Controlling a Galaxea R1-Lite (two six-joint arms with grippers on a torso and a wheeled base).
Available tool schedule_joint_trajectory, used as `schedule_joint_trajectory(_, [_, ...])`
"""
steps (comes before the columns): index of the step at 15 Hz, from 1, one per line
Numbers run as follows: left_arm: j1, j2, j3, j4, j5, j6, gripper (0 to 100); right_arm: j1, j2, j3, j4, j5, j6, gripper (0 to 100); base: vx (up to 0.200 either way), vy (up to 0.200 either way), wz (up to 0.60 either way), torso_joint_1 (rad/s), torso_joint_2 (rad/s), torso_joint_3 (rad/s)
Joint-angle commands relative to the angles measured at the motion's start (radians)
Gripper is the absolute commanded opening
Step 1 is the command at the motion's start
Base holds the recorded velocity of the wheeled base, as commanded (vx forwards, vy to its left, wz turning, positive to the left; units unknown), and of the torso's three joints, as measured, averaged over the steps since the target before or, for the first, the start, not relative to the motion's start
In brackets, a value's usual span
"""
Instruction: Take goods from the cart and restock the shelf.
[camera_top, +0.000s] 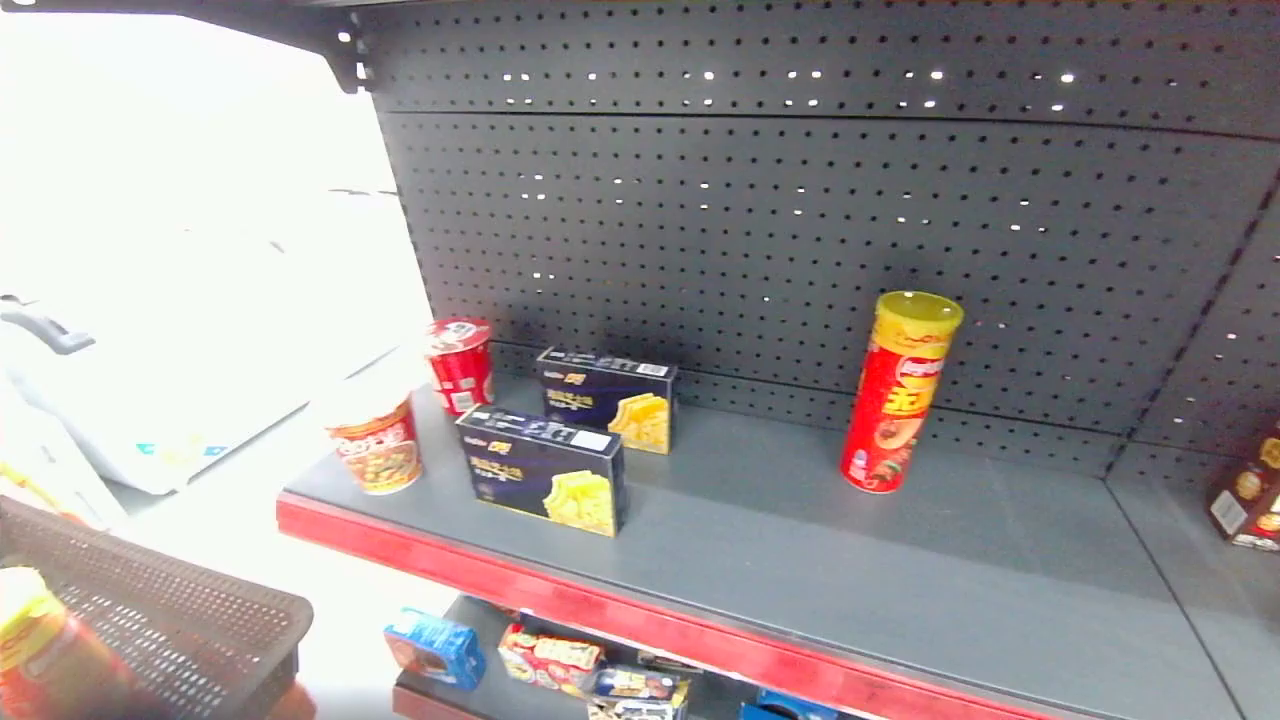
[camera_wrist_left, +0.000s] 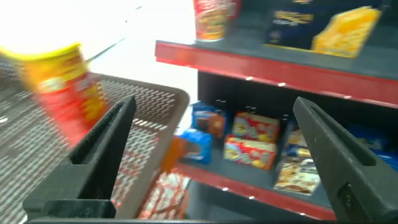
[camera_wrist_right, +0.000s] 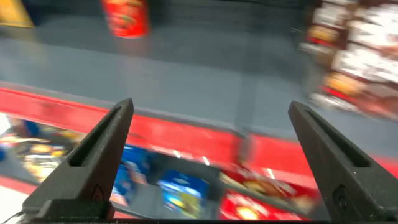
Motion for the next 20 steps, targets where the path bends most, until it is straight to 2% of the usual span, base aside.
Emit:
schedule_joint_trajectory(1, [0.001,0.001,0.000,0.000,0.000,0.000,100,-0.002,0.000,0.000,0.000,0.000,0.000,100,0.000,0.000,0.60,-0.002,0.00,0.002])
schedule_joint_trajectory(11, [0.000,0.001,0.000,-0.002,-0.001,0.000,100,0.000,0.000,0.000,-0.001,0.000,0.006,100,0.000,0.000,0.60,0.003,0.00,0.002])
schedule_joint_trajectory(19, [-0.002,0.001,-0.012,0.028,-0.014,0.006,100,0.000,0.000,0.000,0.000,0.000,0.003,100,0.000,0.000,0.00,0.000,0.00,0.000])
schedule_joint_trajectory(20, [0.003,0.005,-0.011,0.028,0.006,0.007,100,0.000,0.000,0.000,0.000,0.000,0.003,100,0.000,0.000,0.00,0.000,0.00,0.000])
